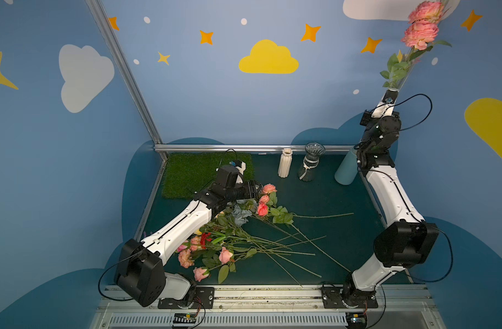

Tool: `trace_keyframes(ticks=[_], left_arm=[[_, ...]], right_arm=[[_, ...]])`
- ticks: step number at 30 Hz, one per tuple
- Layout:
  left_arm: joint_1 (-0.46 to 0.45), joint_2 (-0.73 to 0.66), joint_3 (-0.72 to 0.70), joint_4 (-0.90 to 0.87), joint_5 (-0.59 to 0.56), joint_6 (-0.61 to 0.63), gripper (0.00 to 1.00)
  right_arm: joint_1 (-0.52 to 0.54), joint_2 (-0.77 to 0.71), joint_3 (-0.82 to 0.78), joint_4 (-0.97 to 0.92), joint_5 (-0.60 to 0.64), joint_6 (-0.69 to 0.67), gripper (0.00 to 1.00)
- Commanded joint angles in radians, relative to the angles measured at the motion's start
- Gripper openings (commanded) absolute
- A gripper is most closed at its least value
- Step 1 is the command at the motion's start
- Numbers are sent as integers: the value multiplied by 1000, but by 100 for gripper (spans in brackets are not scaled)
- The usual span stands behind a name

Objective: Place the pink flowers into the vase
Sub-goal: Place the flower in the vase.

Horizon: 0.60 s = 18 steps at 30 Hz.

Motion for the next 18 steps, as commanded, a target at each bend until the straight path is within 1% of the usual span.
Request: trace_keyframes(ticks=[1,4,11,13,18], left_arm=[[5,14,6,40,45,-18,68],[5,19,-1,56,58,-25,68],[5,37,6,58,60,-20,68],[5,39,5,66,67,-24,68],[4,44,3,64,70,-23,68]], right_arm=[[8,-13,-40,170,-26,-79,0],[25,-19,-88,274,-44,-142,0],[58,-6,-114,347,-31,-275,0],[75,-4,-141,407,-32,-321,0],[89,36,-164,493,-13,-362,0]])
